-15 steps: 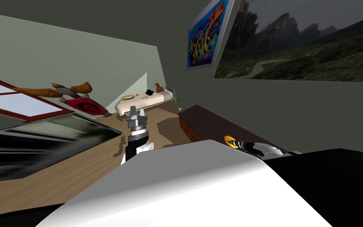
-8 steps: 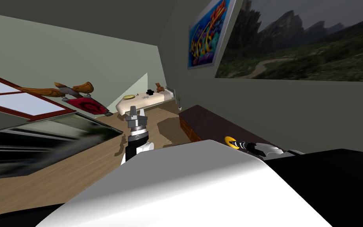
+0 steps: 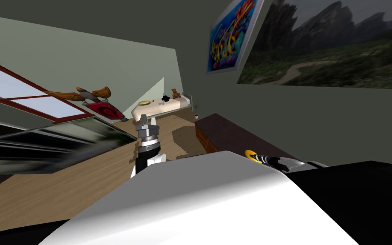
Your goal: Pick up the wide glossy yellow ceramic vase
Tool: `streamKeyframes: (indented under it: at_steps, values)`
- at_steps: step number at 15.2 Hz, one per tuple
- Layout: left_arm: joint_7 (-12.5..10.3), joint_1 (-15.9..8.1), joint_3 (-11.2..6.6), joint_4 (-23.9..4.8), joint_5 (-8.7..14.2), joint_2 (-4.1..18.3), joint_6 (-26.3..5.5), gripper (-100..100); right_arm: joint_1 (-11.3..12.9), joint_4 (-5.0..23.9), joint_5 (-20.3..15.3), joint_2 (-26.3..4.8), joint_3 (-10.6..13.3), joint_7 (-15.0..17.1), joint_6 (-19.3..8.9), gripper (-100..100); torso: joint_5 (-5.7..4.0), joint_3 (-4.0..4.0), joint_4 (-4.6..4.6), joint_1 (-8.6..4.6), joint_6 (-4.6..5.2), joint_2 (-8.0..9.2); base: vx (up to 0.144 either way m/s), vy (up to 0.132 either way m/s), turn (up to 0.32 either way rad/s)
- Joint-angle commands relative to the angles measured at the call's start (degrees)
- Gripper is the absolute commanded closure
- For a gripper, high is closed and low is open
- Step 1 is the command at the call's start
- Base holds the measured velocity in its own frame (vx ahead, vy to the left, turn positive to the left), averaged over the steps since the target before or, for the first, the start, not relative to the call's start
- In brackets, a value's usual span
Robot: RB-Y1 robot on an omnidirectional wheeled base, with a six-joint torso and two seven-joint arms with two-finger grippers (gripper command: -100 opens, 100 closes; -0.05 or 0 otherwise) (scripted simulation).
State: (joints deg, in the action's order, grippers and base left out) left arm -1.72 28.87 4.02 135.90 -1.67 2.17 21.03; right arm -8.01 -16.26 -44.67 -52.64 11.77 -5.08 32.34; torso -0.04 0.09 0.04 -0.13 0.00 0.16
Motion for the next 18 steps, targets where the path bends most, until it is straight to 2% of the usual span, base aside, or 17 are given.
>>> streamKeyframes:
  at_steps: [1,2,3,5,6,8,10,12,13,14,15,18]
  values:
    - [0.0,0.0,0.0,0.0,0.0,0.0,0.0,0,-2.1,-2.9,1.2,-0.4,1.0,1.2,-1.6,-100,0.0,0.0,0.0,0.0,0.0,0.0,-0.045,-0.029,0.113]
    - [0.0,0.0,0.0,0.0,0.0,0.0,0.0,0,-3.0,-3.5,2.8,-0.2,1.6,1.2,-2.3,-100,0.01,0.02,0.01,0.0,0.05,0.04,-0.044,-0.025,0.121]
    - [0.0,0.0,0.0,0.0,0.0,0.0,0.0,0,-3.0,-3.5,2.8,-0.2,1.6,1.2,-2.3,-100,0.01,0.03,0.01,0.01,0.02,0.05,-0.039,-0.018,0.113]
    - [0.0,0.0,0.0,0.0,0.0,0.0,0.0,0,-4.7,-4.6,6.1,0.0,2.9,1.2,-3.9,-100,0.01,0.01,0.01,0.05,0.0,0.02,-0.045,-0.019,0.188]
    - [0.0,0.0,0.0,0.0,0.0,0.0,0.0,0,-4.7,-4.6,6.1,0.0,2.9,1.2,-3.9,-100,0.01,0.02,0.01,0.03,0.0,0.03,-0.047,-0.03,0.168]
    - [0.0,0.0,0.0,0.0,0.0,0.0,0.0,0,-6.4,-5.7,9.2,0.3,4.1,1.2,-5.5,-100,0.01,0.03,0.01,0.01,0.01,0.05,-0.055,-0.026,0.211]
    - [0.0,0.0,0.0,0.0,0.0,0.0,0.0,0,-6.4,-5.7,9.4,0.3,4.1,1.2,-5.5,-100,0.0,0.05,0.02,0.0,0.02,0.08,-0.046,-0.023,0.09]
    - [0.0,0.0,0.0,0.0,0.0,0.0,0.0,0,-8.1,-6.8,12.6,0.6,5.4,1.1,-7.1,-100,0.01,0.01,0.01,0.02,0.03,0.01,-0.037,-0.02,0.156]
    - [0.0,0.0,0.0,0.0,0.0,0.0,0.0,0,-8.1,-6.8,12.6,0.6,5.4,1.1,-7.1,-100,0.0,0.01,0.01,0.02,-0.01,0.02,-0.051,-0.022,0.204]
    - [0.0,0.0,0.0,0.0,0.0,0.0,0.0,0,-7.2,-5.3,11.9,0.8,4.9,0.5,-6.0,-100,0.01,0.02,0.01,0.01,0.01,0.03,-0.029,-0.015,0.056]
    - [0.0,0.0,0.0,0.0,0.0,0.0,0.0,0,-7.4,-5.7,12.0,0.7,5.1,0.6,-6.3,100,0.01,0.0,0.0,0.03,0.04,0.0,-0.01,-0.006,0.002]
    - [0.0,0.0,0.0,0.0,0.0,0.0,0.0,0,-7.4,-5.7,12.0,0.6,5.0,0.6,-6.3,100,-0.1,-0.07,-0.02,0.0,0.01,-0.13,-0.003,-0.003,-0.003]
